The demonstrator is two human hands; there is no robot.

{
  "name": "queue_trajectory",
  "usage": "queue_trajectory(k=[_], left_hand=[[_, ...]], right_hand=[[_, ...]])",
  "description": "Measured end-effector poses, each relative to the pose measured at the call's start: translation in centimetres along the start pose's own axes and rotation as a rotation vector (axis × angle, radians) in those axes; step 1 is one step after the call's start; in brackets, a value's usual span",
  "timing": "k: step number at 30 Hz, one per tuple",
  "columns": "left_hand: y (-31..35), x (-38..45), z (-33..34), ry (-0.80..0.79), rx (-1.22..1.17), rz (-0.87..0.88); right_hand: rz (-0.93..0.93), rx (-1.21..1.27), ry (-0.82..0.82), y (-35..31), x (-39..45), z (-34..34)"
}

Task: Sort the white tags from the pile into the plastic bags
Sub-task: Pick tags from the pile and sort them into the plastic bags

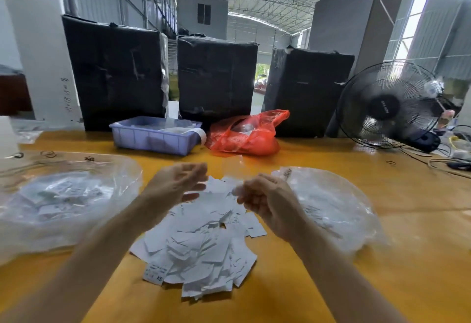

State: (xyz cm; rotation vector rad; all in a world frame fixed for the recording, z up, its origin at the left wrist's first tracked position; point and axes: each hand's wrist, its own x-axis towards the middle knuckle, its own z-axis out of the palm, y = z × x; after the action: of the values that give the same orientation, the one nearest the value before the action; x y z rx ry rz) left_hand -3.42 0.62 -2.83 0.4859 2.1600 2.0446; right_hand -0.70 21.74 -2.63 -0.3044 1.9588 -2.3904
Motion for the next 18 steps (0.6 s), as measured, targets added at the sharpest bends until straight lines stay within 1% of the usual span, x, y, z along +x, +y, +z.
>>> queue_trajectory(k=[1,3,4,5,8,10,12,15,18], left_hand=[[0.0,-0.1,0.7,-0.041,-0.073,-0.041],[0.1,-0.7,1.7,-0.178,-0.142,-0.060],[0.0,-0.9,1.9,-0.182,-0.145,-0.054],[0.0,-1.0,2.0,-0.144,-0.145,-0.060],[-0.5,-0.7,1.8,0.050,-0.111,-0.092],[-0.8,-0.7,2.0,0.138,-0.122,-0.097],[-1.1,-0.5,2.1,0.220,-0.135,-0.109],[-1.4,-0.3,2.1,0.277,-0.179,-0.116],[-1.5,-0.3,2.2,0.278,-0.207,-0.118]], right_hand=[[0.026,-0.033,-0.047,0.4,-0.2,1.0],[0.037,-0.134,-0.083,1.0,-0.4,2.0],[0.031,-0.198,-0.093,1.2,-0.5,2.2],[0.027,-0.251,-0.105,1.4,-0.6,2.2],[0.036,-0.334,-0.128,1.9,-0.7,1.9],[0.035,-0.347,-0.119,2.2,-0.6,1.7],[0.047,-0.310,-0.110,2.4,-0.4,1.7],[0.068,-0.303,-0.133,2.5,-0.4,1.8],[0.074,-0.279,-0.125,2.7,-0.4,1.8]])
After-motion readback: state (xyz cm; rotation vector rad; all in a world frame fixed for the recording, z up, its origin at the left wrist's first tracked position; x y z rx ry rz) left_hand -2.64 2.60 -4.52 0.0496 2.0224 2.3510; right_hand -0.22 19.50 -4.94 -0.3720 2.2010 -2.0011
